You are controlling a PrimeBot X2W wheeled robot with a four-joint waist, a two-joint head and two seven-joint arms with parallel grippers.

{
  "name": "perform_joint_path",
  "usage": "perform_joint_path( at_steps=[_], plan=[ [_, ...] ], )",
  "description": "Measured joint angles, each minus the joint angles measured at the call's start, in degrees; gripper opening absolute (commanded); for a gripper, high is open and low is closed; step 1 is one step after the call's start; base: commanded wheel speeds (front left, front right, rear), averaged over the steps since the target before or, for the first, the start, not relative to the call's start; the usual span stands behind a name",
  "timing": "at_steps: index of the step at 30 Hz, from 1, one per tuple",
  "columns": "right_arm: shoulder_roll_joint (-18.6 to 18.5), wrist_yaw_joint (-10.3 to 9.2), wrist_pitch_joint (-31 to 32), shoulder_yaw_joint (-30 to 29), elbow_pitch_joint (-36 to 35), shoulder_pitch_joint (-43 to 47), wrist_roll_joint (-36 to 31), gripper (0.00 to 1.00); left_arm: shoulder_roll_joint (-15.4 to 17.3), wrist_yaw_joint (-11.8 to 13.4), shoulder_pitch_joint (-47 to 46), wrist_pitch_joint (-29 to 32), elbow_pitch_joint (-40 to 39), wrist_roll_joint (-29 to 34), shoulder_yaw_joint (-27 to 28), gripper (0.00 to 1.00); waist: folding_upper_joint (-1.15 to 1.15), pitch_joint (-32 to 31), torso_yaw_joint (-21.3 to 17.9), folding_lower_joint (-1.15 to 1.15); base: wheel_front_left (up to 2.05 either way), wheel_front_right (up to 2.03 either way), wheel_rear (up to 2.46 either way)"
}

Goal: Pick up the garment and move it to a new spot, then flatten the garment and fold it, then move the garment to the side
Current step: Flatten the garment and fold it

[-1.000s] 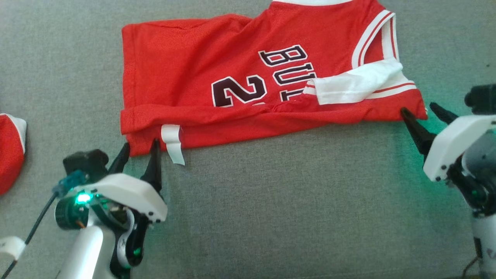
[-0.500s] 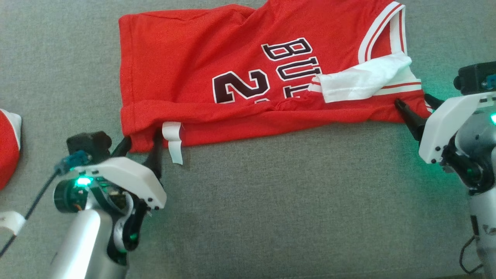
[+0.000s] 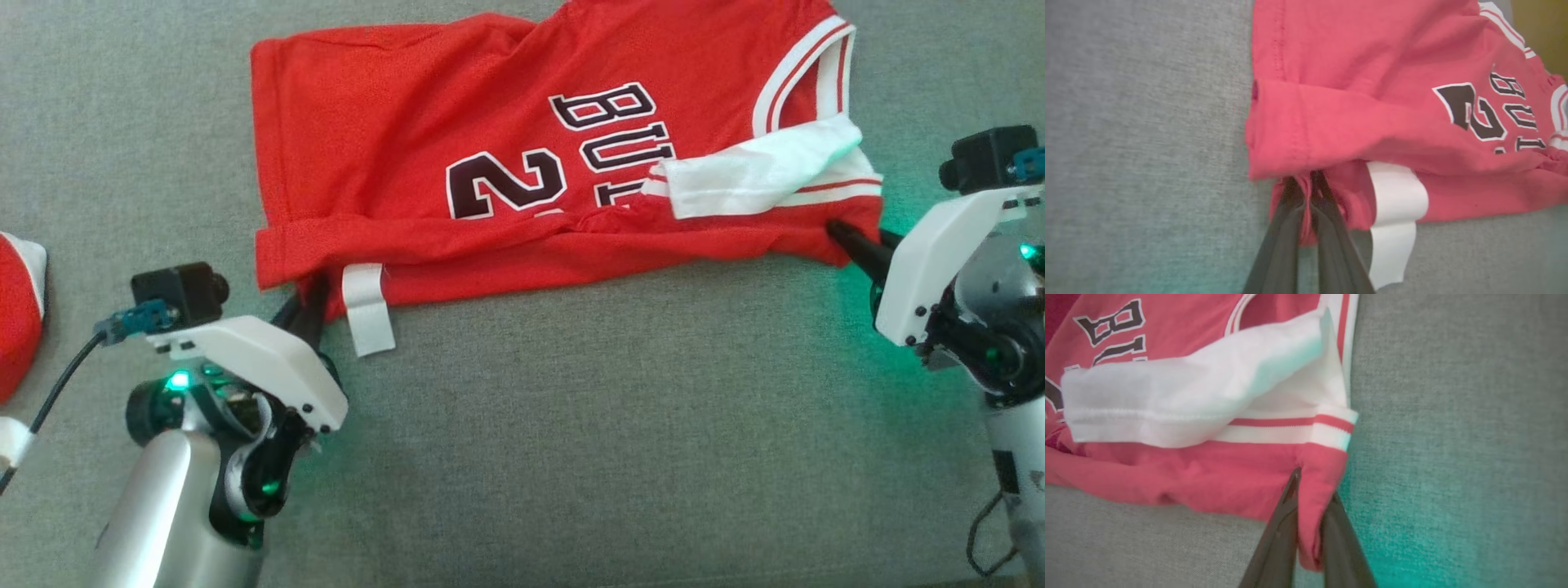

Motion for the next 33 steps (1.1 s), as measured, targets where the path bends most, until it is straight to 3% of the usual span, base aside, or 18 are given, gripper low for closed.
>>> perform_joint_path(
  at_steps=[7,15,22,28,33],
  plan=[
    [-0.7,0.0,4.7,-1.0,-1.9,1.3,5.3,0.0,-0.1,-1.6,1.0,6.1,-3.4,-4.9,-0.5,0.0,0.0,-1.2,-0.3,0.01,0.0,0.0,0.0],
    [-4.8,0.0,15.9,-6.8,-6.9,1.5,10.0,0.0,6.4,-1.4,1.9,16.4,-12.1,-10.7,3.4,0.0,0.0,-3.1,0.1,0.01,0.0,0.0,0.0],
    [-8.6,0.0,27.1,-13.1,-13.5,6.9,13.9,0.0,8.5,0.6,9.3,22.8,-20.6,-15.5,4.6,0.0,0.0,-4.7,0.8,0.0,0.0,0.0,0.0],
    [-9.6,0.01,32.3,-16.3,-18.6,14.9,14.5,0.0,9.3,1.0,16.3,22.9,-24.8,-16.0,4.8,0.0,0.0,-5.3,1.2,-0.01,0.0,0.0,0.0],
    [-9.8,0.01,33.0,-17.5,-22.3,22.9,14.7,0.0,8.0,0.5,23.8,18.6,-25.3,-14.8,3.8,0.0,0.0,-5.9,1.4,-0.01,0.0,0.0,0.0]
  ],
)
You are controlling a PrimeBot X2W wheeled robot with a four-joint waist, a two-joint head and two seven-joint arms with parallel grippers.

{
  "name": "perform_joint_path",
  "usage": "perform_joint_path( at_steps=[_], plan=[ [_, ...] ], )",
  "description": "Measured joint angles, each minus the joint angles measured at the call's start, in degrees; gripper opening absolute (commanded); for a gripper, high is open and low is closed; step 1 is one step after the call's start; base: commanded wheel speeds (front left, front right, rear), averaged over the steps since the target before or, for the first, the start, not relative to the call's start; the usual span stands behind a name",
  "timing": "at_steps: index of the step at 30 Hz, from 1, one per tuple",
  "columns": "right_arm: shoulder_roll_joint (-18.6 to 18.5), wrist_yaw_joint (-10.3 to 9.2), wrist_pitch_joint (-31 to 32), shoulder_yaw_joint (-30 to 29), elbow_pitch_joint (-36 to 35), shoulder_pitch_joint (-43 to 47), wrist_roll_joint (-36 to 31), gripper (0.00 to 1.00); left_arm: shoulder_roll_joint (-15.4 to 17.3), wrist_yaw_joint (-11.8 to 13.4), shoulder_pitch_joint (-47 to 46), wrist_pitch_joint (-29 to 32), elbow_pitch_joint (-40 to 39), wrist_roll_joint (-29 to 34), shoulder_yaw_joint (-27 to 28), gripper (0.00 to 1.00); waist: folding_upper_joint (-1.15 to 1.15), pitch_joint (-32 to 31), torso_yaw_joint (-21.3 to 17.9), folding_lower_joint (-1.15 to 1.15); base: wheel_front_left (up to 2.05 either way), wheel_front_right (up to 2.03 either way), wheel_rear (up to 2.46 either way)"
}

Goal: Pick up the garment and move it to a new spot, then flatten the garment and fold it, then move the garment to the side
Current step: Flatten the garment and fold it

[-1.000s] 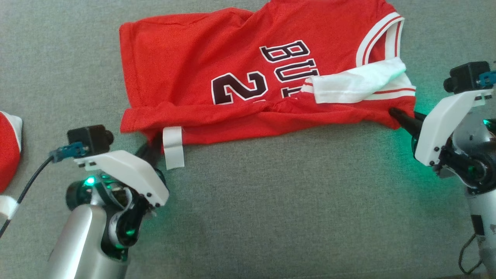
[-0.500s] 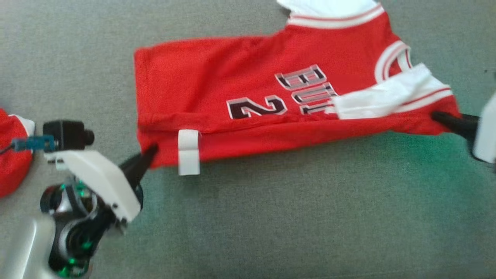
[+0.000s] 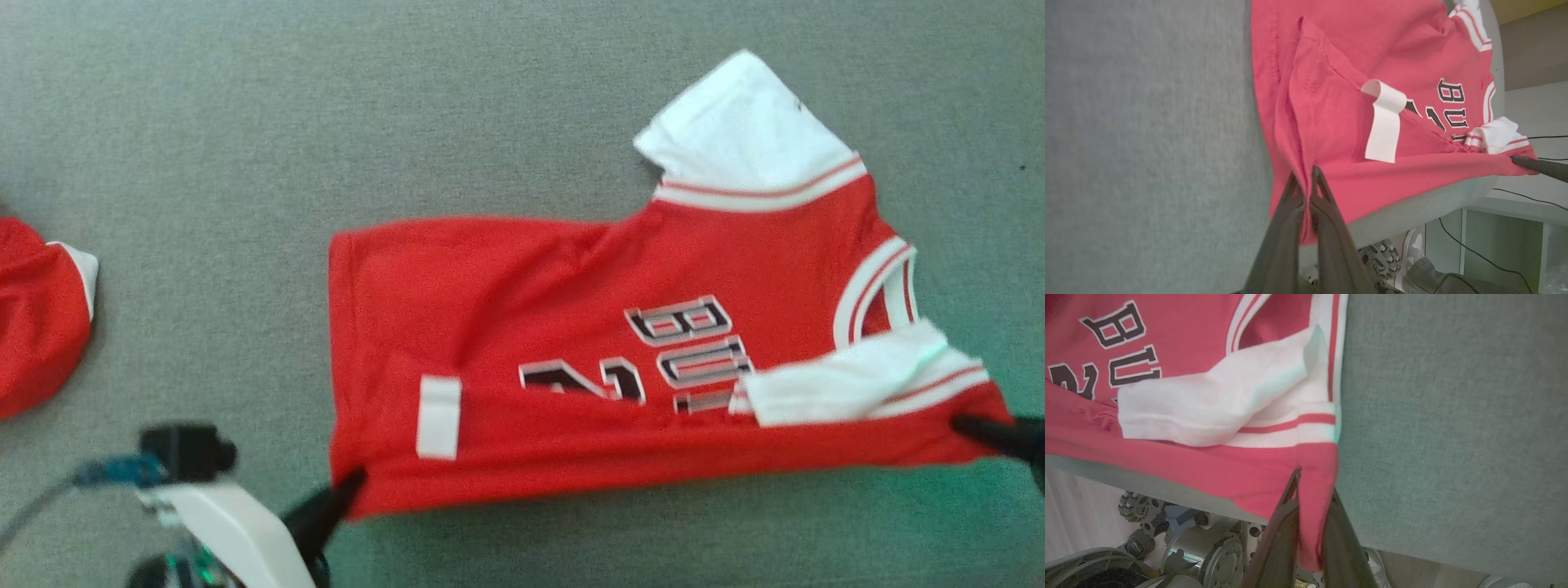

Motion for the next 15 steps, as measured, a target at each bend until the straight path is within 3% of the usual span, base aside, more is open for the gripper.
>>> perform_joint_path(
  at_steps=[2,3,4,5,6,7,11,15],
  plan=[
    [0.0,0.0,-1.1,0.2,-0.8,2.4,-0.9,0.0,-0.9,-0.5,2.3,-1.8,0.7,1.2,-1.4,0.0,0.0,-0.2,0.2,0.0,0.0,0.0,0.0],
    [-0.1,-0.01,-2.2,0.4,-1.0,3.3,-1.7,0.08,-1.5,-0.5,3.1,-3.0,1.4,2.0,-1.9,0.0,0.0,-0.3,0.3,0.0,0.0,0.0,0.0],
    [-0.1,-0.01,-3.8,0.7,-1.1,3.8,-2.5,0.66,-2.0,-0.6,3.5,-4.2,2.2,3.1,-2.6,0.0,0.0,-0.4,0.4,0.0,0.0,0.0,0.0],
    [-0.1,0.0,-5.5,1.2,-1.1,4.0,-3.3,1.0,-2.4,-0.7,3.5,-5.4,3.2,4.2,-3.2,0.3,0.0,-0.5,0.5,0.0,0.0,0.0,0.0],
    [-0.2,0.0,-7.0,1.9,-1.1,4.0,-4.1,1.0,-2.6,-1.1,3.5,-6.4,4.1,5.4,-3.6,0.78,0.0,-0.7,0.5,0.0,0.0,0.0,0.0],
    [-0.3,0.0,-8.6,2.5,-0.9,4.1,-4.7,1.0,-2.7,-1.1,3.5,-7.6,4.9,6.6,-3.9,1.0,0.0,-1.0,0.5,0.0,0.0,0.0,0.0],
    [-0.8,0.0,-13.6,2.7,-0.7,4.0,-5.8,1.0,-3.3,-1.0,3.7,-11.5,6.8,9.0,-3.4,1.0,0.0,-1.7,0.3,0.0,0.0,0.0,0.0],
    [-1.7,-0.01,-17.9,0.8,-2.3,1.7,-5.7,1.0,-1.9,-0.2,4.7,-15.1,4.6,12.3,-0.4,1.0,0.0,-2.0,-0.3,-0.01,0.0,0.0,0.0]
  ],
)
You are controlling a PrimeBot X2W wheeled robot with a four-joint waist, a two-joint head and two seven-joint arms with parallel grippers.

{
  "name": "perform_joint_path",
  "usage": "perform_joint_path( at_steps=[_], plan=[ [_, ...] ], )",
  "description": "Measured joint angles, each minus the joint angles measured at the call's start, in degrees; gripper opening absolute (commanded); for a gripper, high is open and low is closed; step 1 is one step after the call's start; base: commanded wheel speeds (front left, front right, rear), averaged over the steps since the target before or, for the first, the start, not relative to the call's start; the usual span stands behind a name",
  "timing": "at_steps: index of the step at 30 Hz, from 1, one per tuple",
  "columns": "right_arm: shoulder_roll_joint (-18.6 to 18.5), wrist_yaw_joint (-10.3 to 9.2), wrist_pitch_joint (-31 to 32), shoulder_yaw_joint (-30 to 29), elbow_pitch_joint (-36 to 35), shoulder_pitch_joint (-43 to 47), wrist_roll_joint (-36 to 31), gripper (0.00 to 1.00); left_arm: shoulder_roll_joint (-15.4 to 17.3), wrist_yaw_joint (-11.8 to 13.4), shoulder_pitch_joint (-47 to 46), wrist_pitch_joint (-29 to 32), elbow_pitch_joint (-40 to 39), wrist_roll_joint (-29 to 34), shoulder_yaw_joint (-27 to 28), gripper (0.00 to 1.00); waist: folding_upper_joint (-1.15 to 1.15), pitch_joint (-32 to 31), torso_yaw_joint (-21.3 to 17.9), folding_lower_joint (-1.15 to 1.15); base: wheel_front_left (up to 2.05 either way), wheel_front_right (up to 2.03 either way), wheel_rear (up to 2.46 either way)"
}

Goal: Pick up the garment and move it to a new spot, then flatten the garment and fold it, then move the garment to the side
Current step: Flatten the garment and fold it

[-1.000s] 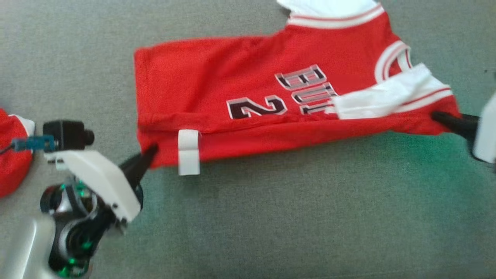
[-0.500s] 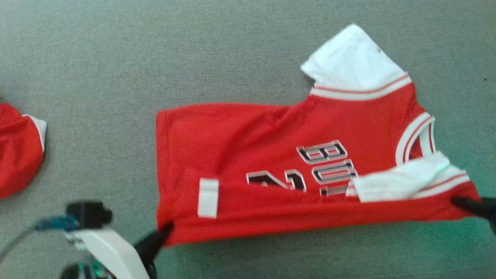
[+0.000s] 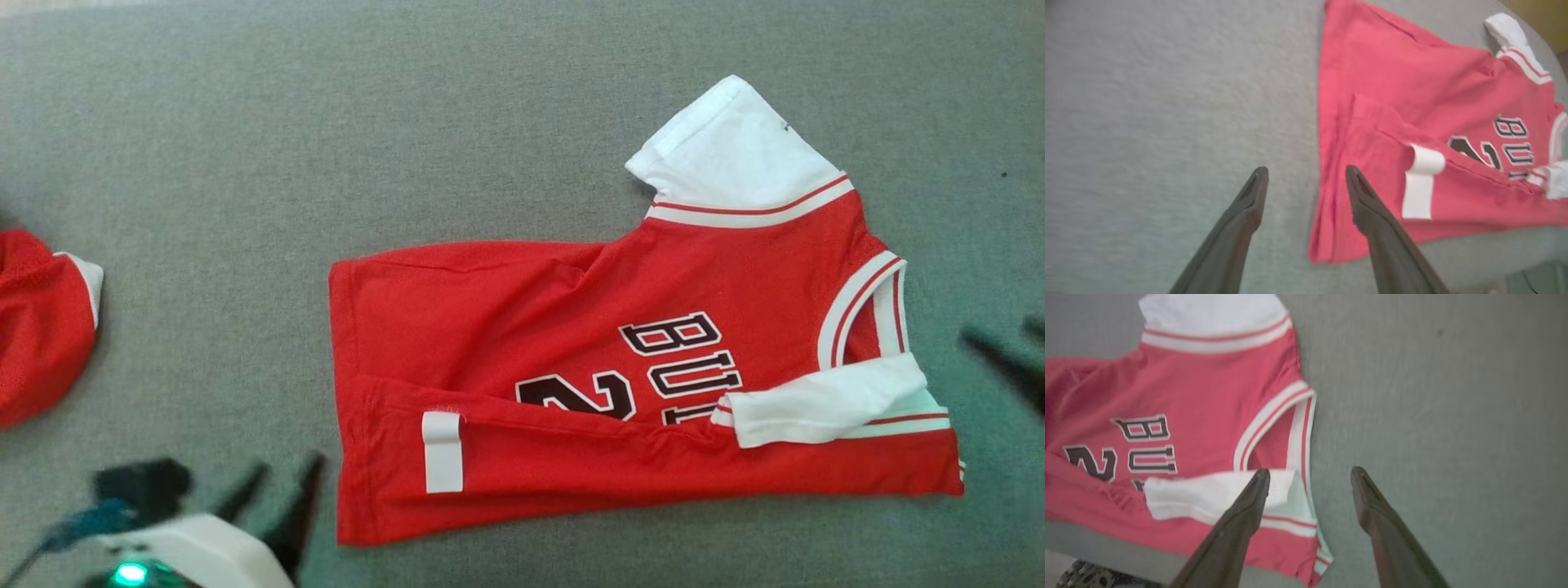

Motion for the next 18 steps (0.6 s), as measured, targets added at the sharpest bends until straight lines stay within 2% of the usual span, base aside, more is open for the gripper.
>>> perform_joint_path(
  at_steps=[3,6,10,12,17,18],
  plan=[
    [-0.5,0.0,-2.7,0.7,-0.3,-6.4,-1.9,1.0,1.6,1.2,-1.7,-2.0,-1.2,3.7,1.8,1.0,0.0,0.9,-0.1,0.0,0.0,0.0,0.0],
    [0.7,0.0,-5.1,3.7,1.2,-15.1,-4.8,1.0,1.2,1.3,-8.5,-2.0,-0.6,5.4,1.1,1.0,0.0,2.7,0.1,0.01,0.0,0.0,0.0],
    [5.0,0.0,-7.8,9.2,8.0,-27.2,-10.3,1.0,-1.5,1.6,-22.6,-2.1,4.5,6.9,-1.5,1.0,0.0,5.9,1.0,0.03,0.0,0.0,0.0],
    [6.0,0.0,-9.4,11.8,12.2,-32.2,-12.7,1.0,-2.6,1.6,-28.0,-2.7,8.3,8.1,-2.7,1.0,0.0,7.6,1.7,0.03,0.0,0.0,0.0],
    [7.6,0.01,-13.4,16.4,23.6,-41.0,-17.1,1.0,-5.9,0.3,-36.6,-5.1,17.6,10.2,-5.9,1.0,0.0,10.6,4.9,0.03,0.0,0.0,0.0],
    [7.6,0.01,-13.4,16.4,23.6,-41.0,-17.1,1.0,-5.9,0.3,-36.6,-5.1,17.6,10.2,-5.9,1.0,0.0,10.6,4.9,0.03,0.0,0.0,0.0]
  ],
)
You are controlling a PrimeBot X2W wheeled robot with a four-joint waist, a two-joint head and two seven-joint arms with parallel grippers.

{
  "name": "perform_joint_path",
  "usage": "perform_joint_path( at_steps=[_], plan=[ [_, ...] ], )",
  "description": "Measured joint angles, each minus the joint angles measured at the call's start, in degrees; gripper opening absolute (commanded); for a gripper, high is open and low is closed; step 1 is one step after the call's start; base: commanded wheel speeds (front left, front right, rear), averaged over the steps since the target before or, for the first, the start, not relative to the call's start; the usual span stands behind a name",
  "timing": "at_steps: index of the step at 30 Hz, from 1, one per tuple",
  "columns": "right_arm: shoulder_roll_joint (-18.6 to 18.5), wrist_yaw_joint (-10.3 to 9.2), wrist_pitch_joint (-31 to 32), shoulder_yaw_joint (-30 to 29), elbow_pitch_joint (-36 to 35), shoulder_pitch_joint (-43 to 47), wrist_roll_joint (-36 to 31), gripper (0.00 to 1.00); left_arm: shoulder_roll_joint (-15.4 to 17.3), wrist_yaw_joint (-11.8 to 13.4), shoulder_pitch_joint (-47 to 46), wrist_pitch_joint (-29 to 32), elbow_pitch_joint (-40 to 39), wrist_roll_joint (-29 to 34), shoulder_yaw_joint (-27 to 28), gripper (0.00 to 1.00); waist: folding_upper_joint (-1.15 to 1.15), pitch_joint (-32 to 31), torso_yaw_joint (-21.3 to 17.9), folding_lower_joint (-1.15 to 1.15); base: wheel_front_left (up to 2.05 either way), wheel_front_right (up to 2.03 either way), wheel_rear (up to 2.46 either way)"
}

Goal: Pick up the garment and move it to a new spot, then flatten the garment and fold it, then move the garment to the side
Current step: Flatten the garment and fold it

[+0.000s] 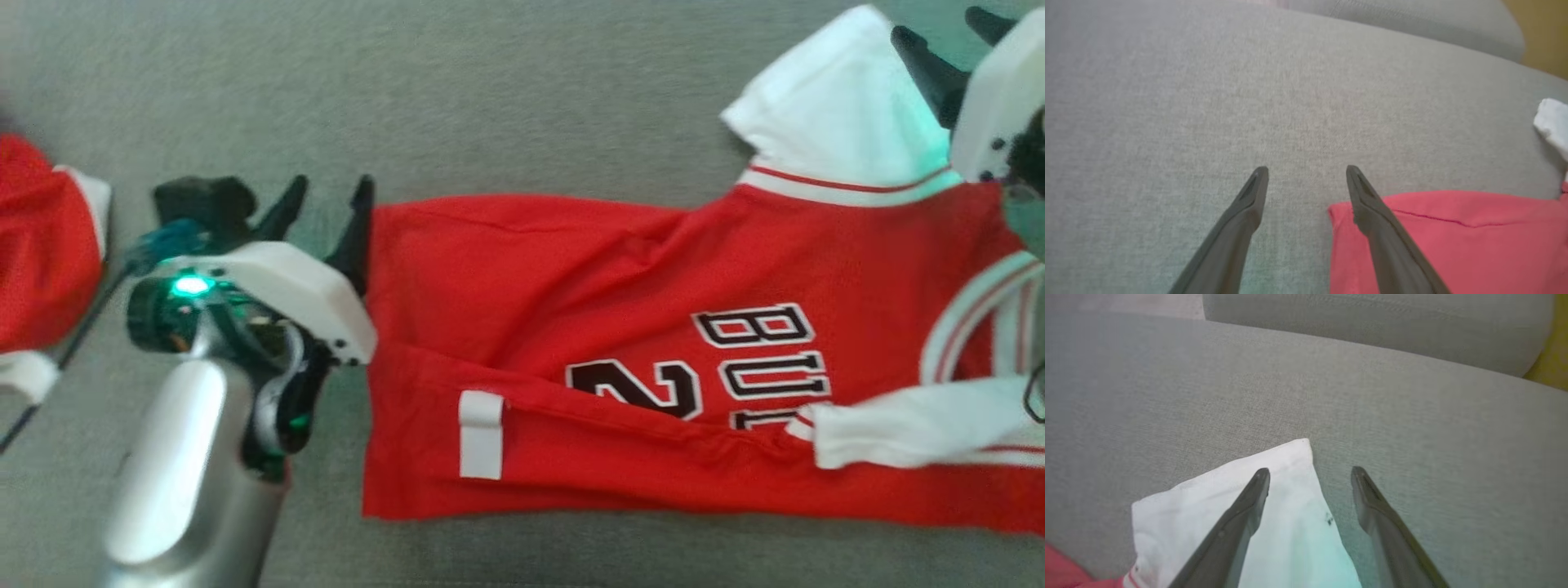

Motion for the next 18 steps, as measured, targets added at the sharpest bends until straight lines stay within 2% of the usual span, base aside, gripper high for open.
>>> perform_joint_path(
  at_steps=[3,7,18],
  plan=[
    [0.7,-0.01,-2.1,1.7,6.6,-2.4,-1.5,1.0,-1.3,-0.7,-1.5,-0.5,3.9,0.5,-1.7,1.0,0.0,1.1,1.9,0.0,0.0,0.0,0.0],
    [0.9,0.0,-4.0,3.8,11.9,-3.7,-2.1,1.0,-1.9,-2.0,-1.8,-0.9,6.2,0.5,-2.8,1.0,0.0,1.8,3.4,-0.01,0.0,0.0,0.0],
    [0.7,0.0,-5.6,6.9,16.5,-7.5,-0.8,1.0,-1.7,-3.2,-4.0,-0.7,8.2,0.0,-3.5,1.0,0.0,2.4,2.6,-0.02,0.0,0.0,0.0]
  ],
)
